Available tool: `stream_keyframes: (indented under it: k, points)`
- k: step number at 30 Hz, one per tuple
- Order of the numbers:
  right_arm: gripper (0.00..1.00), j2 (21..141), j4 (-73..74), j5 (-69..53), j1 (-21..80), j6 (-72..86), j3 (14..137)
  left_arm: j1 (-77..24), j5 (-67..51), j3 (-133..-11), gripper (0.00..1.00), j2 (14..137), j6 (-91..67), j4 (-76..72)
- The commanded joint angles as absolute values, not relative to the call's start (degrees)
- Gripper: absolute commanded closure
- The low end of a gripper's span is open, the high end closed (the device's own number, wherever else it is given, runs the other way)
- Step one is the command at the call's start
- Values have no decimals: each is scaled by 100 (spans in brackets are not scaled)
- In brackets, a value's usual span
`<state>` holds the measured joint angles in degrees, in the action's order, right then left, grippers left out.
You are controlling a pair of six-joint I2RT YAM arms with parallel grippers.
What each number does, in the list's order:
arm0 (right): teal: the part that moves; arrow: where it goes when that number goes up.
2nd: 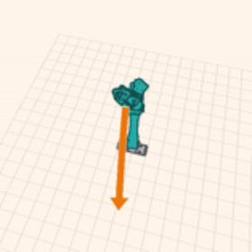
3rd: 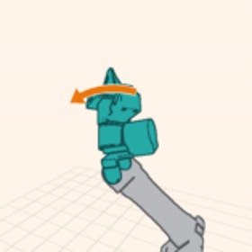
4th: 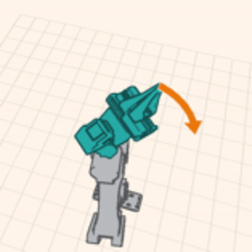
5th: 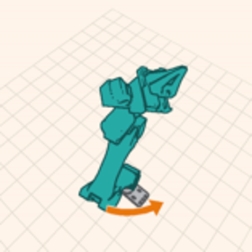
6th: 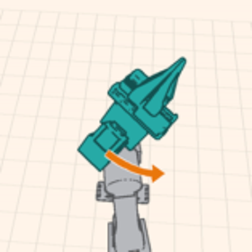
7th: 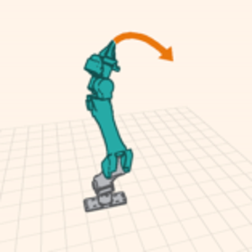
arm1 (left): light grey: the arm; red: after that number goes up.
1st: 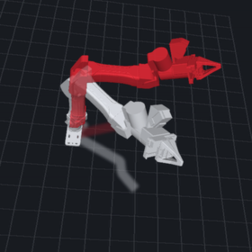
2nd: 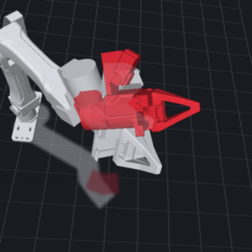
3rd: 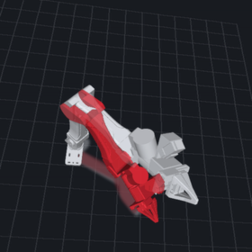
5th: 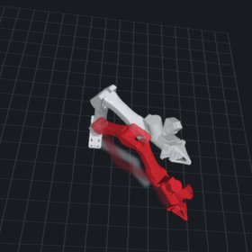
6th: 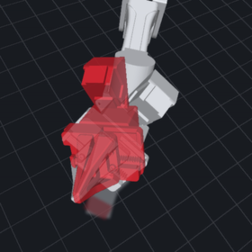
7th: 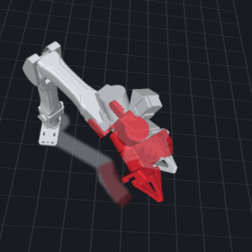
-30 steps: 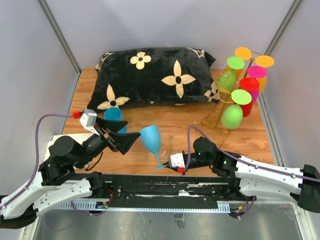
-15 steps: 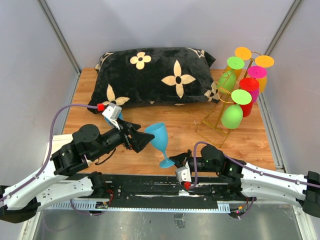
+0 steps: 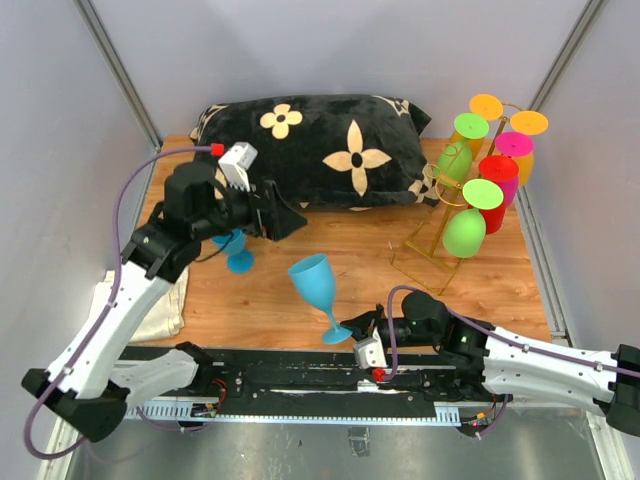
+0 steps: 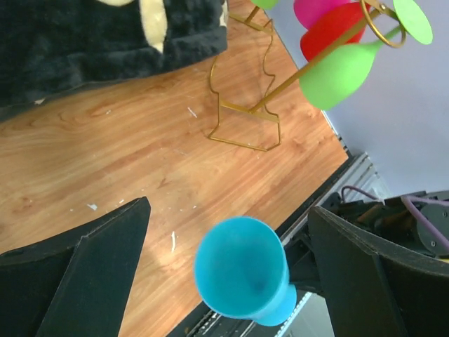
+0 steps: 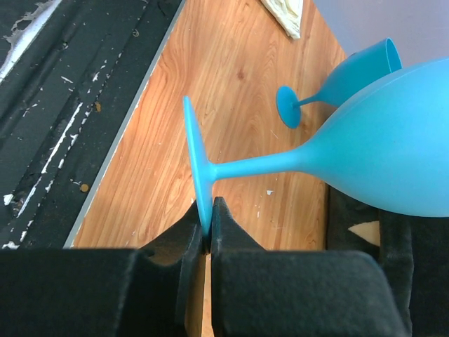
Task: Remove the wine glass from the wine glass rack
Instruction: Place the wine glass at the center of the board.
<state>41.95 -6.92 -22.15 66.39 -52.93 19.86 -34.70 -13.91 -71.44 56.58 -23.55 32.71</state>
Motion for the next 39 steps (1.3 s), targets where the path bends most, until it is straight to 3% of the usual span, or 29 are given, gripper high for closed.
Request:
stream_keyframes:
  k: [1,8,22,34,39]
  points:
    - [99,4165,-667,-2352,6688,-5291,2092,-2459,-4292,-7435,0,6158,-2210,3454]
    - [99,3972,-651,-2228,6688,-5303,1996,-2469,-5541,-6743,1,5992,-2593,2307]
    - [99,4015,-641,-2083,6688,-5356,2004,-3325,-4258,-6809,15,6477,-1773,3284]
    - [99,4098,-615,-2030,6688,-5334,2042,-3629,-4275,-6770,44,6517,-1353,3519]
    - [99,4150,-590,-2039,6688,-5325,2057,-3804,-4538,-6789,49,6450,-1115,3572]
